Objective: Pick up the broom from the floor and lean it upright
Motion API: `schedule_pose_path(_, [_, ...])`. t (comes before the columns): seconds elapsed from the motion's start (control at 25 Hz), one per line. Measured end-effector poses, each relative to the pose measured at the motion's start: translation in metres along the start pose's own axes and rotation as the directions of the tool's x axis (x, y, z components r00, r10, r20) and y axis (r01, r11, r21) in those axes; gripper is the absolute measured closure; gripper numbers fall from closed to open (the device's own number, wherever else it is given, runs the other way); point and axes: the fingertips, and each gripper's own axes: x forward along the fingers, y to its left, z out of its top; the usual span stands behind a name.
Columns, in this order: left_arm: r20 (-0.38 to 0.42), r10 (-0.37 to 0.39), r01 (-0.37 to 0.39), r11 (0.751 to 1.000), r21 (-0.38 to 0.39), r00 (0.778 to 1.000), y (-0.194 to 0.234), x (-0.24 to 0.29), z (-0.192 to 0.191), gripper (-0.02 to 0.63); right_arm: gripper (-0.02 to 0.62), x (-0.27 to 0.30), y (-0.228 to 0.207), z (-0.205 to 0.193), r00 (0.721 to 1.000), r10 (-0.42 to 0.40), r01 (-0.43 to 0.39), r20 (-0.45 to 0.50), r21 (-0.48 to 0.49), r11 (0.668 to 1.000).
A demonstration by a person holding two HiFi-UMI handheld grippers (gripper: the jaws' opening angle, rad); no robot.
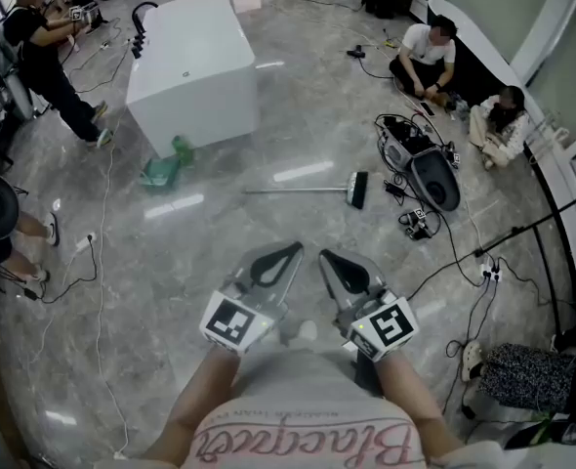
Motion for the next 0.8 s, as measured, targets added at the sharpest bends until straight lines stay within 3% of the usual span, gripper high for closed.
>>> schedule_pose_path(0.32, [-0.015,0.034,-0.034,0.999,-0.015,0.999,0.006,0.006,-0.009,0.606,0.595,-0.006,-0.007,-0.002,1.0,0.017,-0.016,-0.016,0.019,1.0])
schedule_pose_path(0.44, [-0.024,0.072,-0.072,0.997,-0.003,0.997,0.011,0.005,-0.015,0.606,0.595,-0.01,-0.014,-0.01,0.999,0.041,-0.041,-0.022,0.036,0.999])
schedule_pose_path(0.8, [-0.058,0.179,-0.183,0.981,-0.063,0.982,0.039,0.005,-0.034,0.606,0.595,0.002,-0.04,-0.023,0.996,0.081,-0.076,-0.04,0.107,0.991])
